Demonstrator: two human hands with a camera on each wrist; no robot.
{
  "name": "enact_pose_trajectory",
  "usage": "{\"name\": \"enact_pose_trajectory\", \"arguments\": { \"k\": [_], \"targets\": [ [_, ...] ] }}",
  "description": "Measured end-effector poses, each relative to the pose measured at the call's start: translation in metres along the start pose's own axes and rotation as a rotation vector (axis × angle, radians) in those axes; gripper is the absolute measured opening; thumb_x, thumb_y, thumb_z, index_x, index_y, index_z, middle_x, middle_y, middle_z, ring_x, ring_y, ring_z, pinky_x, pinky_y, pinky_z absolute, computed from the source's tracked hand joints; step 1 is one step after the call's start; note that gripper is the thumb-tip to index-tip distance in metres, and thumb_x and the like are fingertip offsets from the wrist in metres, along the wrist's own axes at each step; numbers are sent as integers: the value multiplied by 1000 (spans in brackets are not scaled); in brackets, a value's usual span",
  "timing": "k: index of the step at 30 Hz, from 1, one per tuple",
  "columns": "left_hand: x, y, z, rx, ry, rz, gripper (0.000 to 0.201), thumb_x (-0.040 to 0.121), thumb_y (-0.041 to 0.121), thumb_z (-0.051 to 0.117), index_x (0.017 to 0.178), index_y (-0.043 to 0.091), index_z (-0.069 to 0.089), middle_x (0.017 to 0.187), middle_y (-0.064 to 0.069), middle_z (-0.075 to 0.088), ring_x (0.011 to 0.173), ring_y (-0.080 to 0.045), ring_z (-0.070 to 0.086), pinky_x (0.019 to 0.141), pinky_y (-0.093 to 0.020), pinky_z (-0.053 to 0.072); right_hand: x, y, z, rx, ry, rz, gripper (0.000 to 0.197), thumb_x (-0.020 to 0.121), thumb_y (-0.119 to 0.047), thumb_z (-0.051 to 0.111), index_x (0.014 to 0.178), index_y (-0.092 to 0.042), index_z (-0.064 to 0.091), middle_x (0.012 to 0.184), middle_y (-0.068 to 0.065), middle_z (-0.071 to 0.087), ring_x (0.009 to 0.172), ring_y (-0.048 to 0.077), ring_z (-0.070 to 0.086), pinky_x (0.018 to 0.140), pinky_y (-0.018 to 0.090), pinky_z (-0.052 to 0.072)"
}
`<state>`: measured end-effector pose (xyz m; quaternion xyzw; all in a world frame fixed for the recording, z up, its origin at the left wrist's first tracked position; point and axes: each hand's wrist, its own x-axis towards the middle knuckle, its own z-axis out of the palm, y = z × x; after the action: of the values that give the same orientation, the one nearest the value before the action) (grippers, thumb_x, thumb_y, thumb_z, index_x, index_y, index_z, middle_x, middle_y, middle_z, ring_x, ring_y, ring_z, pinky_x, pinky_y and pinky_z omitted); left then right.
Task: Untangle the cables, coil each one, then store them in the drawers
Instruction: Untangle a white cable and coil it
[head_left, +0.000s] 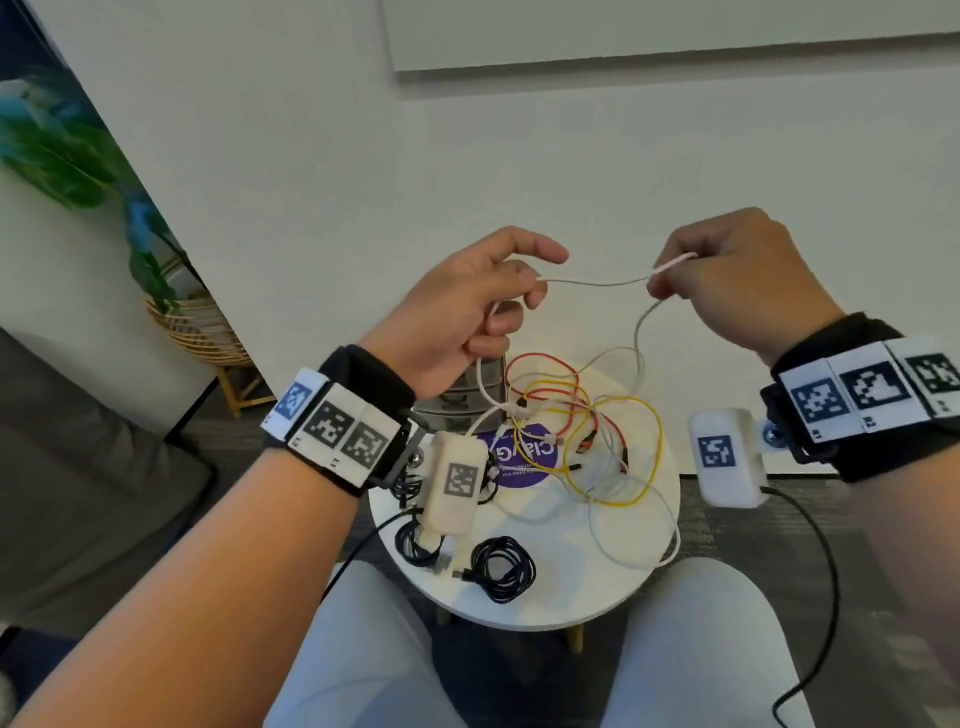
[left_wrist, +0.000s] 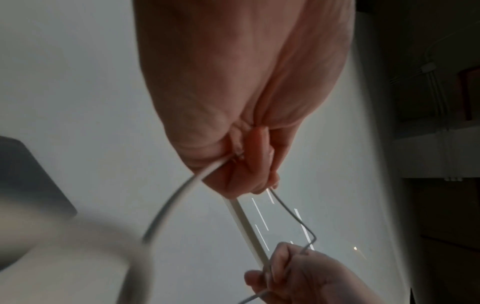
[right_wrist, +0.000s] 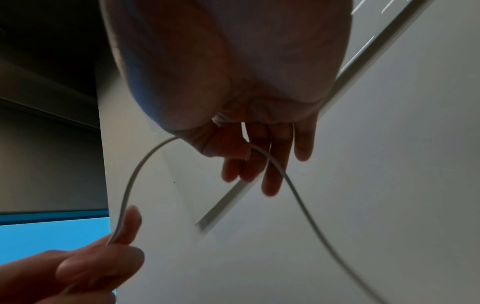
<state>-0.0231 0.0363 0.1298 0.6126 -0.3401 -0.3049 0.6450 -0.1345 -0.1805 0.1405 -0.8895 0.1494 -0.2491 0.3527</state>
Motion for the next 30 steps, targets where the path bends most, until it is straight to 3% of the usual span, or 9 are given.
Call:
{"name": "enact_pose_trajectory", "arguments": {
  "k": [2,4,8,14,17,21,26,28,30],
  "targets": [
    [4,1,3,122,44,19,22,105,5,45,117,16,61,81,-1,53,54,-10,25,43,-20,15,-3,-12,-1,-27,-71,-55,25,77,4,58,77,-13,76,65,-12,70,59,-2,57,56,13,37],
    [8,1,8,205,108,40,20,104,5,47,115,15,62,81,-3,57,50,-9,27,41,-18,19,-5,-25,-3,-70,-226,-106,27,78,0,62,87,-21,76,77,-4,74,71,4,60,68,27,43],
    [10,0,9,238,186,96,18,104,6,51,118,10,61,83,-5,62,46,-7,32,41,-18,24,-9,-38,-2,-154,-643,-112,12,94,-31,65,103,-26,70,64,-2,68,61,10,64,70,33,50],
    [0,-2,-8,200,55,-62,29,107,25,49,96,5,67,57,2,39,44,-10,20,41,-24,12,9,-20,-3,-36,-282,-241,35,102,-38,54,76,-18,67,51,-9,44,45,15,42,52,31,38],
    [-7,-1,-15,-106,-87,-101,38,107,28,37,83,10,60,54,7,26,48,-9,12,44,-26,7,19,-7,-2,-40,-158,-186,37,103,-41,52,76,-16,61,48,-15,45,45,5,38,56,29,29],
    [-8,10,-12,-338,-103,54,34,102,23,37,108,8,67,61,6,29,50,-8,11,45,-24,9,12,-6,22,-257,-331,-192,42,106,-40,41,79,-16,62,64,-4,52,64,16,50,60,32,32],
    [-2,5,-7,-366,96,162,43,109,22,34,143,0,48,79,2,60,46,-4,33,39,-16,23,-1,-21,40,-354,-539,-279,40,106,-42,41,85,-22,69,64,-6,55,64,6,52,64,30,35],
    [0,3,-1,-347,179,176,41,110,18,37,145,-3,40,110,-9,73,68,-8,65,49,-13,45,-8,-33,43,-303,-665,-337,35,106,-38,42,91,-23,70,64,-7,54,63,4,51,64,24,36],
    [2,0,2,-321,233,185,41,109,10,37,149,-2,34,136,-20,62,115,-23,69,86,-20,58,-12,-48,39,-178,-747,-370,32,106,-33,46,90,-22,71,61,-9,52,57,4,48,60,20,34]
  ]
}}
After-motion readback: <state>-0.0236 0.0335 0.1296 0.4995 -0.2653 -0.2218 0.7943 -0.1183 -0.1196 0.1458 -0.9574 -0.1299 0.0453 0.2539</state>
